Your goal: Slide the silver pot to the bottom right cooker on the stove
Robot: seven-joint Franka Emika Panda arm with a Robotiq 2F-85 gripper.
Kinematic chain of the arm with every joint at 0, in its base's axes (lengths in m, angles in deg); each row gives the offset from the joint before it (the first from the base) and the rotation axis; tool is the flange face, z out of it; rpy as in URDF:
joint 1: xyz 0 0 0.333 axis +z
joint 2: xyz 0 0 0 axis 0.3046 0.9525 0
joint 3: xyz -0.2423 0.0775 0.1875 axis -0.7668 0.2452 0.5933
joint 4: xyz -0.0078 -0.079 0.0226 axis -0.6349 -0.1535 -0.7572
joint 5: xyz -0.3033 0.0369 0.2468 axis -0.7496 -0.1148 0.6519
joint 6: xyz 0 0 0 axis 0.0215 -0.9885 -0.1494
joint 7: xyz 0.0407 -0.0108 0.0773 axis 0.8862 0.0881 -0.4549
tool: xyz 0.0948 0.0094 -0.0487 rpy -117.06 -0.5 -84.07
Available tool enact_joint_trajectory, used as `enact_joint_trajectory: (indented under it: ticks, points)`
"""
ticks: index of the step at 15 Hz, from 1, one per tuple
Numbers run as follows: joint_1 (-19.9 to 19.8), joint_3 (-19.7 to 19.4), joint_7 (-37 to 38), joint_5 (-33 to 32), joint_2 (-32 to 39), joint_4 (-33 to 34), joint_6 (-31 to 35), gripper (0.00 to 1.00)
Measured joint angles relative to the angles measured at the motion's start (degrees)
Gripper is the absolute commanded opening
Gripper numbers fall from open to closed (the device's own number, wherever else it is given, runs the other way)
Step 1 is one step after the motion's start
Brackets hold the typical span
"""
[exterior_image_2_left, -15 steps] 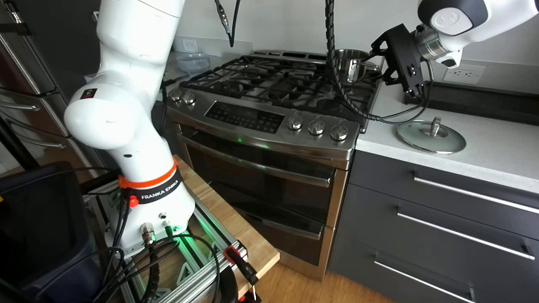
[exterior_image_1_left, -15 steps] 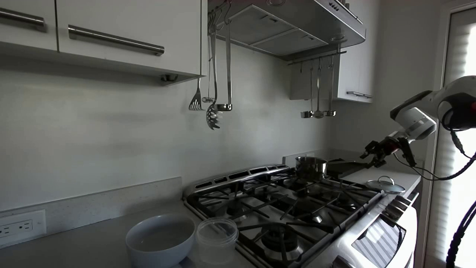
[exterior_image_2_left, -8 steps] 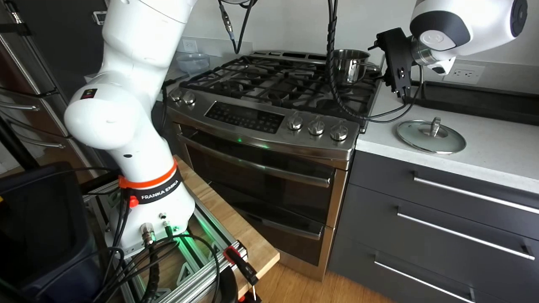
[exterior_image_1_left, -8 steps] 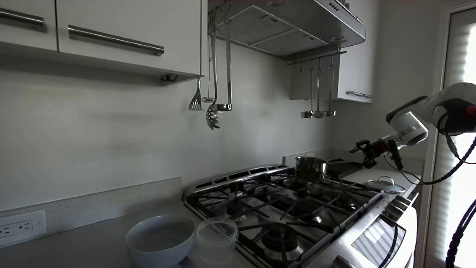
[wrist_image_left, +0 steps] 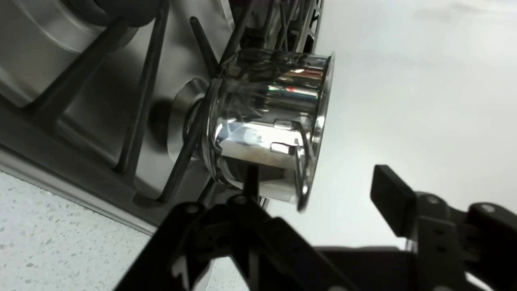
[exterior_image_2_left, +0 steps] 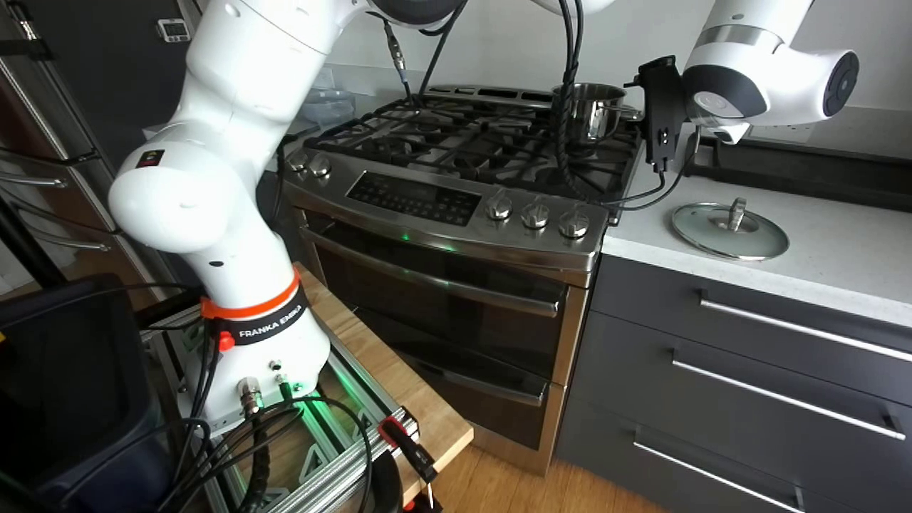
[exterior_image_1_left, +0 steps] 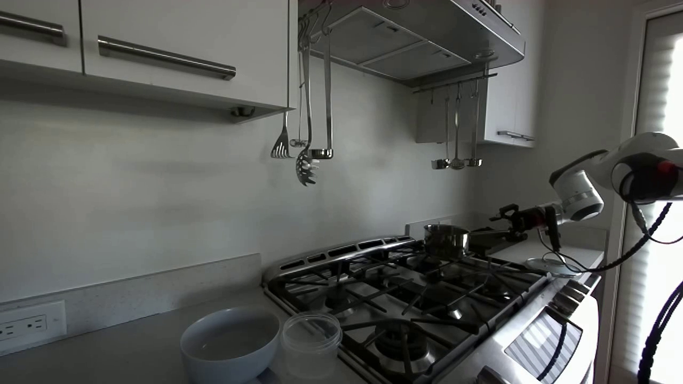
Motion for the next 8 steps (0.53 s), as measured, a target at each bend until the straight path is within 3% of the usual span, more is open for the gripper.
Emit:
enact_joint_trajectory:
  ticks: [3,6,7,8]
  points:
    - [0.0,0.0,0.5,1.9,1.2,0.4,0.0,0.17]
    - [0.0,0.0,1.3,2.9,2.0,0.6,0.0,0.0]
    - [0.0,0.0,1.5,3.2,2.2,0.6,0.0,0.04]
    - [0.0,0.0,1.8,3.4,2.3,0.6,0.0,0.31]
